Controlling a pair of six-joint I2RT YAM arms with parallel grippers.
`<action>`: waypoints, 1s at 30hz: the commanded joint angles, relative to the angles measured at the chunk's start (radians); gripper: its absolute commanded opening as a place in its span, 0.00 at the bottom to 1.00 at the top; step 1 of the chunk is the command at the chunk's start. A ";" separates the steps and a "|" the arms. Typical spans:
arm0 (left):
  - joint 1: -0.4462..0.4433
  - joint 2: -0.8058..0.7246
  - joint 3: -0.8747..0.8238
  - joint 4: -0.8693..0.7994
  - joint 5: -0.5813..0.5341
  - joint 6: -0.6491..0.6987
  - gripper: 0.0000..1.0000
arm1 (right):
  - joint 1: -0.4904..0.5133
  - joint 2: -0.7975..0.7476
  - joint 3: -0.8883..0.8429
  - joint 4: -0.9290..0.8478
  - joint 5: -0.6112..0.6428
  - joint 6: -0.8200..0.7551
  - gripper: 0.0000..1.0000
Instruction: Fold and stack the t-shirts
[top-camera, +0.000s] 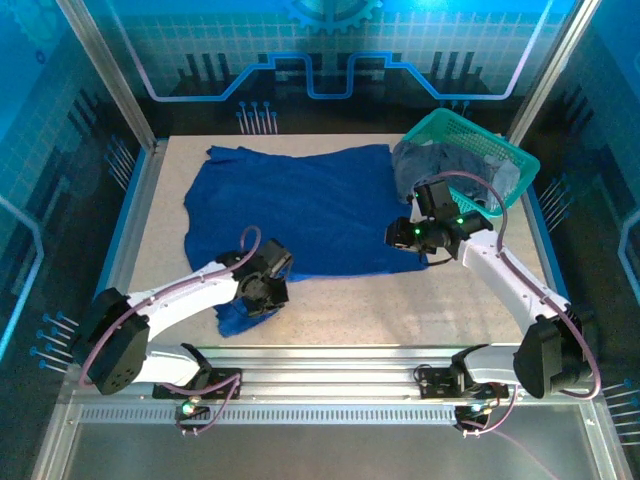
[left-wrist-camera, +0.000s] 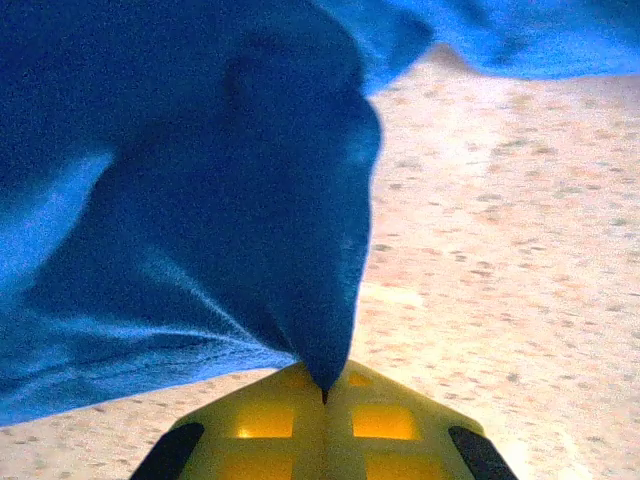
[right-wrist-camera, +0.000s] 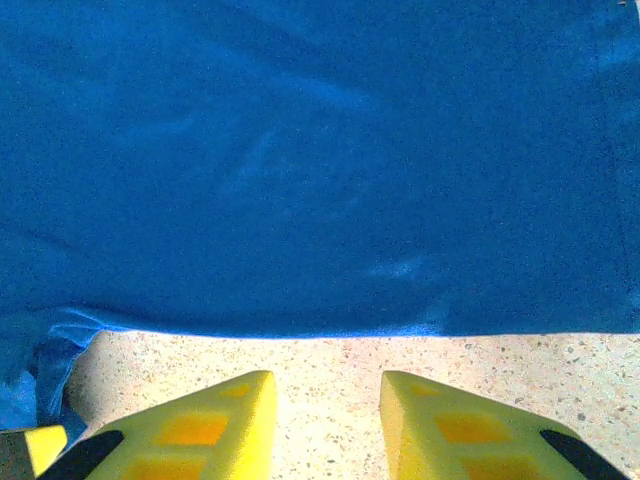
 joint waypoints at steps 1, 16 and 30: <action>-0.006 0.071 0.058 -0.046 0.094 -0.012 0.00 | -0.003 0.015 0.027 -0.021 -0.004 0.000 0.34; 0.174 0.067 0.237 0.004 0.085 0.061 0.47 | -0.010 -0.005 0.007 -0.009 -0.033 -0.012 0.38; 0.751 0.685 0.733 0.228 0.034 0.025 0.20 | 0.029 0.103 0.115 0.092 -0.140 -0.017 0.43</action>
